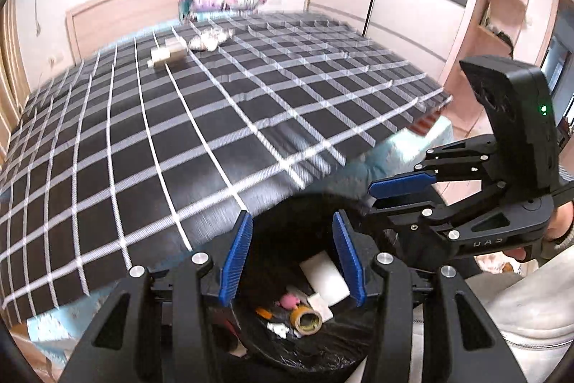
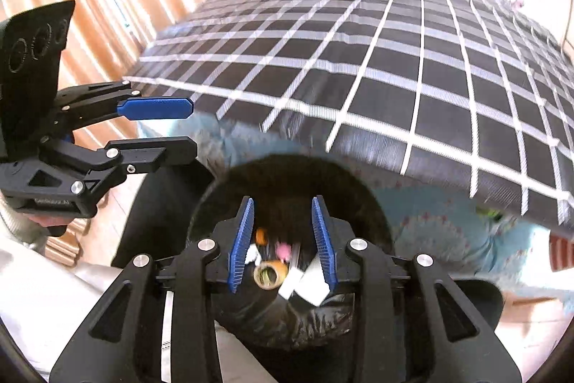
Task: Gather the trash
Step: 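Move both open tools back over the bed toward the tray and blister pack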
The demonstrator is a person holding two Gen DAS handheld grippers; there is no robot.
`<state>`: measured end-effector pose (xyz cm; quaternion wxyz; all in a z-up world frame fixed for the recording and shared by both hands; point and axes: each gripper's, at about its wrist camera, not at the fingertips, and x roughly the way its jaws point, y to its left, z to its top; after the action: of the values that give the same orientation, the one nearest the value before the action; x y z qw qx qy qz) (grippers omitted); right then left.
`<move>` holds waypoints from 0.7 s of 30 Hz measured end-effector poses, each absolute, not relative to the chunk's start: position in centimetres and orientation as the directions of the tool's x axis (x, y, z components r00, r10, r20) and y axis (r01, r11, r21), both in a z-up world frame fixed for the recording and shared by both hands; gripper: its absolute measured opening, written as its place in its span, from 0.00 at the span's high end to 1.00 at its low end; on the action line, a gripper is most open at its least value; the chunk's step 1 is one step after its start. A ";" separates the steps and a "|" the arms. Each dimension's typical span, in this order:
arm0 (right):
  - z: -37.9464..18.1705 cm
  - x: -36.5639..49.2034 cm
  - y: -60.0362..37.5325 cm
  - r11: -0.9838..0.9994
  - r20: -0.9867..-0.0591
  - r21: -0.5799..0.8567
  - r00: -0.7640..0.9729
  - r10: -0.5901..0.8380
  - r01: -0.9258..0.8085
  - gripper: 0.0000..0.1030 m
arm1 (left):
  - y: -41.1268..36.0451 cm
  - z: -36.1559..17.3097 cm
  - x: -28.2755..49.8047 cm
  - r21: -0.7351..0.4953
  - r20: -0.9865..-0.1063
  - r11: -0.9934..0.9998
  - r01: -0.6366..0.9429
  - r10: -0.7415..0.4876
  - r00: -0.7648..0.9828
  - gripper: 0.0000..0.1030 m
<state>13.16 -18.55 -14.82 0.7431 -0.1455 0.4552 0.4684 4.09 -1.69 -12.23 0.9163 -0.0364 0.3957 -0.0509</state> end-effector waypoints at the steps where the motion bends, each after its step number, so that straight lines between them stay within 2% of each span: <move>1: -14.3 13.4 -18.6 0.515 -0.804 0.219 0.147 0.577 -0.828 0.66 | -1.4 -11.8 4.0 -0.106 -0.712 0.992 0.067 -0.123 0.691 0.56; 11: -10.4 15.5 -17.9 0.509 -0.752 0.196 0.205 0.627 -0.838 0.66 | 0.7 -7.7 5.6 -0.075 -0.650 0.996 0.048 -0.085 0.755 0.56; 21: -8.8 21.8 -15.4 0.572 -0.715 0.172 0.298 0.632 -0.802 0.66 | 3.7 -8.0 11.1 -0.039 -0.664 0.999 0.019 -0.039 0.747 0.56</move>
<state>21.77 -15.37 -8.79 0.7982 -0.1096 0.3862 0.4492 11.09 3.69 -8.00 0.9345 -0.0147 0.3553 -0.0155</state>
